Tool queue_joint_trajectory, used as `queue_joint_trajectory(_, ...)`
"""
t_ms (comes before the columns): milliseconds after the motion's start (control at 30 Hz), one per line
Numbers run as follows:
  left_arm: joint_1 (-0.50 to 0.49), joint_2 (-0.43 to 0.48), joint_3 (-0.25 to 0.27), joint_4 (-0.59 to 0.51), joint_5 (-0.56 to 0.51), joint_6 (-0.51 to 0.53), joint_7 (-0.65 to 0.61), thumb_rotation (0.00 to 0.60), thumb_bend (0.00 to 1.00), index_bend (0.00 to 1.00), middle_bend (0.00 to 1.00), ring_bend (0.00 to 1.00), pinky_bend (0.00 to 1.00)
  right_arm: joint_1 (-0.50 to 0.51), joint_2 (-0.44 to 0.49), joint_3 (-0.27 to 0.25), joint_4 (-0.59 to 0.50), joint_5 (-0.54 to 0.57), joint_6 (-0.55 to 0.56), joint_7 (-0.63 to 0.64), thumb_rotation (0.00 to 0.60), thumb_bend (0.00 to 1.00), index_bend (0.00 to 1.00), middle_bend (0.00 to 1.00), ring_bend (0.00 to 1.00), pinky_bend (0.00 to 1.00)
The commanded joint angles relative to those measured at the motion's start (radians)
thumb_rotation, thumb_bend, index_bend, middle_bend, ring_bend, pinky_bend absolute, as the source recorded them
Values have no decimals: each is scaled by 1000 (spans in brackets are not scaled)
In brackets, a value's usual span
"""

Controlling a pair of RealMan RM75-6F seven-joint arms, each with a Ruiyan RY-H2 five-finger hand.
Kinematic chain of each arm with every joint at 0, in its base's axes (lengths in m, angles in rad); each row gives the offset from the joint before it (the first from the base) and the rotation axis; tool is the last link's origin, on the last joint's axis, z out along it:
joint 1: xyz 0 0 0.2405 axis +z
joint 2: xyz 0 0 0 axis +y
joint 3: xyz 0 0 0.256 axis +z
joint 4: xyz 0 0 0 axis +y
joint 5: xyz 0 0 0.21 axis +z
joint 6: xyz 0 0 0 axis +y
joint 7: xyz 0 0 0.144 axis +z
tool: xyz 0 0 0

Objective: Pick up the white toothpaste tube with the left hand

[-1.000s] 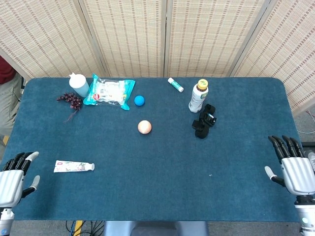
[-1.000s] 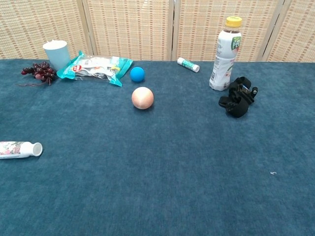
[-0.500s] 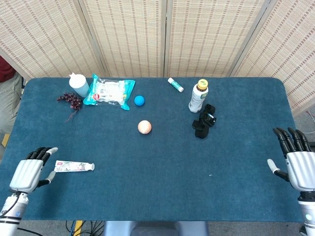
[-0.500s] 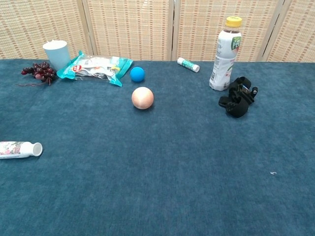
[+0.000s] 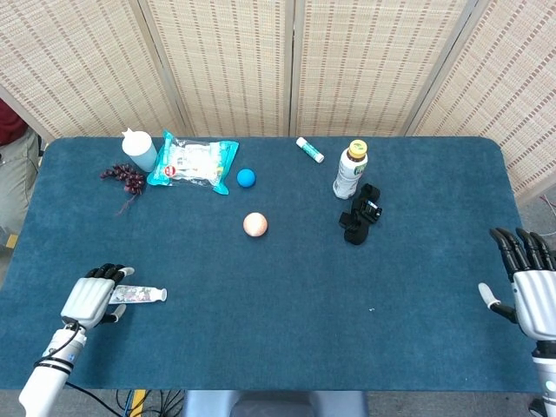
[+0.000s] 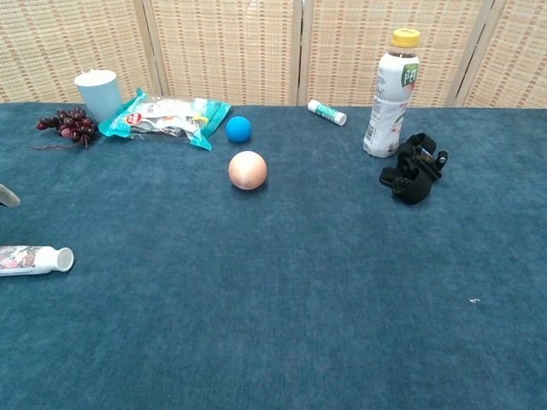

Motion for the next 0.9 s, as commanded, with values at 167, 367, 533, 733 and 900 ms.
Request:
queue_joint_trajectory(167,-10,-50,14,59,-25,0,31,555,283,247,182,118,161,-6,1,-3,5,-6,5,10,600,207,93,130,44,76)
queue_joint_trajectory(367,-19,-69,23,82,-39,-14,34,521,283,244,181,116,159,-11,2,-4,7,-3,7,13,600,208,93,130,44,76)
queue_joint_trajectory(533,-21,-87,27,95,-48,-13,27,515,283,243,181,116,159,-13,2,-5,8,-1,7,14,600,208,93,130,44,76)
queue_joint_trajectory(733,-22,-119,28,131,-54,-10,11,555,283,253,185,116,158,-14,3,-3,8,0,7,16,600,209,93,130,44,76)
queue_joint_trajectory(900,-23,-141,30,157,-51,-6,-3,583,283,279,210,116,158,-16,5,-3,5,0,8,15,600,208,93,130,44,76)
